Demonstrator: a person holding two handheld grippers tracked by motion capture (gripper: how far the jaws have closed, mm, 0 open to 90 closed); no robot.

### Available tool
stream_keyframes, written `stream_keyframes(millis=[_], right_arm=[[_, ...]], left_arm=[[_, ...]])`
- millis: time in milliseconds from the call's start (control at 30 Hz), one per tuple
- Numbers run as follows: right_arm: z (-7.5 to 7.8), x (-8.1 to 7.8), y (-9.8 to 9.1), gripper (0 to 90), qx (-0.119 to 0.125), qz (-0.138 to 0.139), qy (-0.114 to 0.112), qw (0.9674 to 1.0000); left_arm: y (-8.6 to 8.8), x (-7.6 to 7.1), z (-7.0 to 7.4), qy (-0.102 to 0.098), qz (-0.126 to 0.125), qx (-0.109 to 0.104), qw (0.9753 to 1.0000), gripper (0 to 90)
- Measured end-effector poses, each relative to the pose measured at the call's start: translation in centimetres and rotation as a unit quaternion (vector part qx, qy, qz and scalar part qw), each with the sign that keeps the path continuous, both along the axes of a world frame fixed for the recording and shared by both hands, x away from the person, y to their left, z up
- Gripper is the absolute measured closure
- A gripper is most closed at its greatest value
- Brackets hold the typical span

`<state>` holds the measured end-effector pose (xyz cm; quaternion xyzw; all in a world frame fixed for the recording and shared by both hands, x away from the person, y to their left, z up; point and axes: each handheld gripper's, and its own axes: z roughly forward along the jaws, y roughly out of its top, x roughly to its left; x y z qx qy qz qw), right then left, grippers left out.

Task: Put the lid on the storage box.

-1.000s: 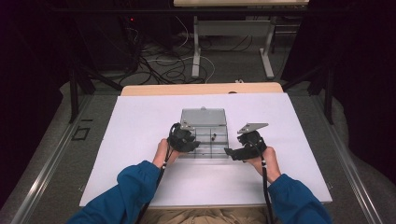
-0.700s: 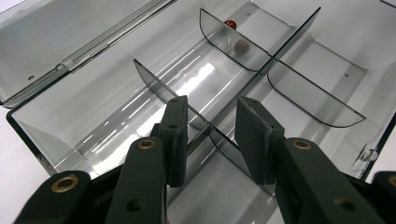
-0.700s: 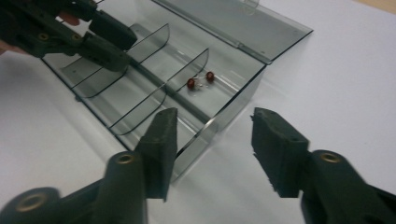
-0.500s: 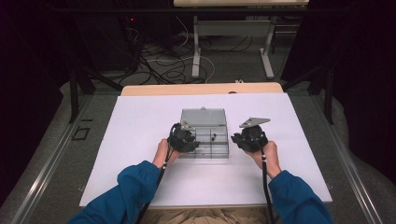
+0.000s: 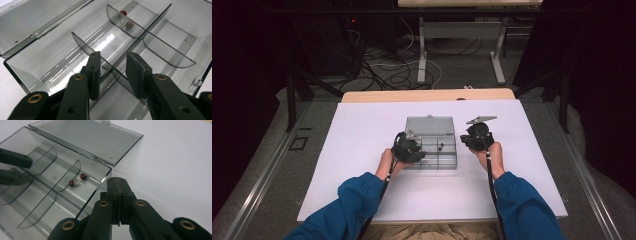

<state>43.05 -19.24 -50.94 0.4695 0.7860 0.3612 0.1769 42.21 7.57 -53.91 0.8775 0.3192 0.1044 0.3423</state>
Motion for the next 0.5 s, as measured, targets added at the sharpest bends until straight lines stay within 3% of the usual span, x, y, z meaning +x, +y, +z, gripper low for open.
stream_keyframes(millis=[233,500], right_arm=[[-0.9,2.0,0.9,90.0,-0.002,-0.043,0.028,0.9987],[-2.4,4.2,1.4,90.0,0.012,-0.055,0.052,0.997]], left_arm=[[0.0,0.0,0.0,0.001,-0.001,0.002,1.0,65.4],[0.0,0.0,0.0,0.001,-0.001,0.001,1.0,65.5]])
